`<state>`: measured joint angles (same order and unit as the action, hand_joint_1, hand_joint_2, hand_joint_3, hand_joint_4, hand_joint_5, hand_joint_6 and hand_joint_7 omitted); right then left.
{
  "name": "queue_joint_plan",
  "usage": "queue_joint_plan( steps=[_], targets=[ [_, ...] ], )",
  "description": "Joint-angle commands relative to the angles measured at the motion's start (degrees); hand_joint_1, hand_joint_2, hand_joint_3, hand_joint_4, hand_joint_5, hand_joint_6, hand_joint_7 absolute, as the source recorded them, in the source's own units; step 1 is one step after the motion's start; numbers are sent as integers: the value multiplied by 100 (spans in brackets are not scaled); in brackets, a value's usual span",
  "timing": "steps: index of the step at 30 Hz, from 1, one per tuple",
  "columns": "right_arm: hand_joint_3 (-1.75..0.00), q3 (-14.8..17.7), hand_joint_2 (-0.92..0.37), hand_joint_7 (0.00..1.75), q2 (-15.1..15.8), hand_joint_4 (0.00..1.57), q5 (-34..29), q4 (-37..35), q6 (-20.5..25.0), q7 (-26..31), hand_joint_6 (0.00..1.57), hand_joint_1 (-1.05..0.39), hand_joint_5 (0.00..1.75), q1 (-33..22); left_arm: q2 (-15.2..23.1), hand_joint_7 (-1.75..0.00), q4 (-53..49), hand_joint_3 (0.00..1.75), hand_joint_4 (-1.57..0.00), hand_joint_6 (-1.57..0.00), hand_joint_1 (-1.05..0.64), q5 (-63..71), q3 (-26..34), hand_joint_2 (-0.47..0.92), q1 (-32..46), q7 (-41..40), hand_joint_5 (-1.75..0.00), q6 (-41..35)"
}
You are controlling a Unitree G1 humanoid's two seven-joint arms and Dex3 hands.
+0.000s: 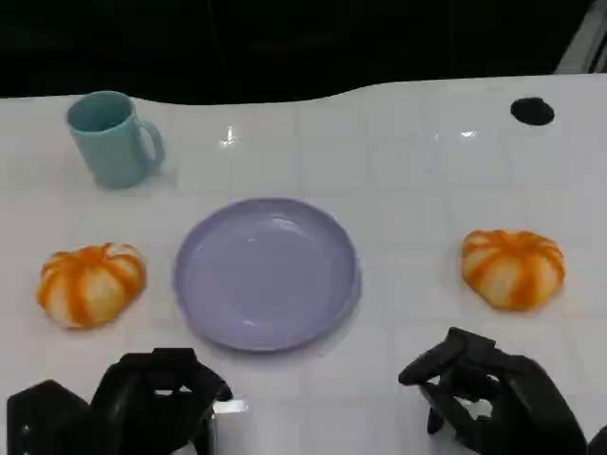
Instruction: Grasp the bread from the table and place it into the plate.
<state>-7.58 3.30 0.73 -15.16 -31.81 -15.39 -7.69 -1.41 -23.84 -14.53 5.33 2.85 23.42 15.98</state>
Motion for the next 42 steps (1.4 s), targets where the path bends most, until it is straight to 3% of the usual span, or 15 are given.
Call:
queue_joint_plan(
  steps=[1, 26, 28, 32, 34, 42],
  targets=[
    [-36, 35, -92, 115, 33, 72, 28, 82, 17, 21, 74, -40, 166, -50, 85, -68, 87, 35, -157, -145, -105, 17, 16, 69, 32, -25, -121, -1],
    [-37, 46, -92, 115, 25, 71, 23, 66, -12, 74, 72, -39, 166, -36, 58, -69, 69, 34, -157, -144, -105, 19, 5, 69, 30, -13, -121, 37],
    [-37, 57, -92, 111, 33, 70, -23, 44, -82, 109, 72, -39, 165, -18, 49, -69, 63, 34, -157, -144, -105, -8, 14, 69, 28, -2, -121, 16],
    [-38, 112, -92, 67, 83, 68, -232, -7, -357, 266, 74, -38, 154, 74, 29, -68, 85, 34, -157, -143, -105, -7, 6, 69, 33, -33, -121, -21],
    [-34, 167, -92, 59, 106, 65, -379, 12, -448, 412, 72, -38, 149, 115, 19, -68, 119, 34, -157, -143, -105, 31, -13, 68, 42, -79, -121, -40],
    [-15, 460, -92, 32, 402, 44, -1093, 234, -586, 1014, 61, -49, 89, 406, -23, -69, 219, 35, -157, -145, -105, 70, -55, 68, 98, -165, -122, -89]
  ],
)
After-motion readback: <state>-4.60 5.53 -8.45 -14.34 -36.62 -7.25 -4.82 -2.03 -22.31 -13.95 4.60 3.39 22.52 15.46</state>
